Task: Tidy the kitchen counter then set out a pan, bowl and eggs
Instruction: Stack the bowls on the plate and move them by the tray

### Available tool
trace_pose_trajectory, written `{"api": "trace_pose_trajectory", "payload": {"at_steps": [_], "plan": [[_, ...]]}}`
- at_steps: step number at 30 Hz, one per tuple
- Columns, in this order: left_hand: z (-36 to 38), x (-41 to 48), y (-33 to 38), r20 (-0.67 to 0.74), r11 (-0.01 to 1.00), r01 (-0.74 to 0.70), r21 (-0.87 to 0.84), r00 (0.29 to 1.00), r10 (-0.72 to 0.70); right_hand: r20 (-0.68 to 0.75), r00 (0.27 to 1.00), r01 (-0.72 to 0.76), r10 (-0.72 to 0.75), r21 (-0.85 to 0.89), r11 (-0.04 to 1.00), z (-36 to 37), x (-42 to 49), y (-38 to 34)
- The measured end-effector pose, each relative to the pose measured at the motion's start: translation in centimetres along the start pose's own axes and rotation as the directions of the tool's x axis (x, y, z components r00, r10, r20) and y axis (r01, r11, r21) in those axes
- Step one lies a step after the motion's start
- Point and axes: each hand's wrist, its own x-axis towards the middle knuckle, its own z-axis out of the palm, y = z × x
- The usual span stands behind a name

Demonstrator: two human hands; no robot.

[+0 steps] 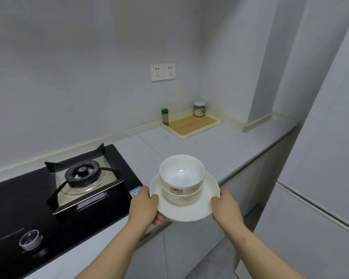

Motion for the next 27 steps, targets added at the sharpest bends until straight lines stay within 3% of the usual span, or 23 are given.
{"api": "trace_pose_trajectory", "payload": {"at_steps": [14,21,27], "plan": [[7.3,18.6,4.9,0.005,0.999,0.002,0.053,1.000,-0.002,0.028,0.998,-0.063,0.064,-0.027,0.998,0.4,20.2,-2.6],[11.1,27.0,7.3,0.060,0.980,-0.050,0.191,0.997,0.039,0.007,0.993,-0.119,0.119,0.056,0.991,0.3,28.3,-2.8],[16.6,32.0,8.9,0.112,0.962,-0.065,0.264,0.993,0.036,-0.008,0.989,-0.147,0.147,0.016,0.989,-2.3,34.8,-1.7]]}}
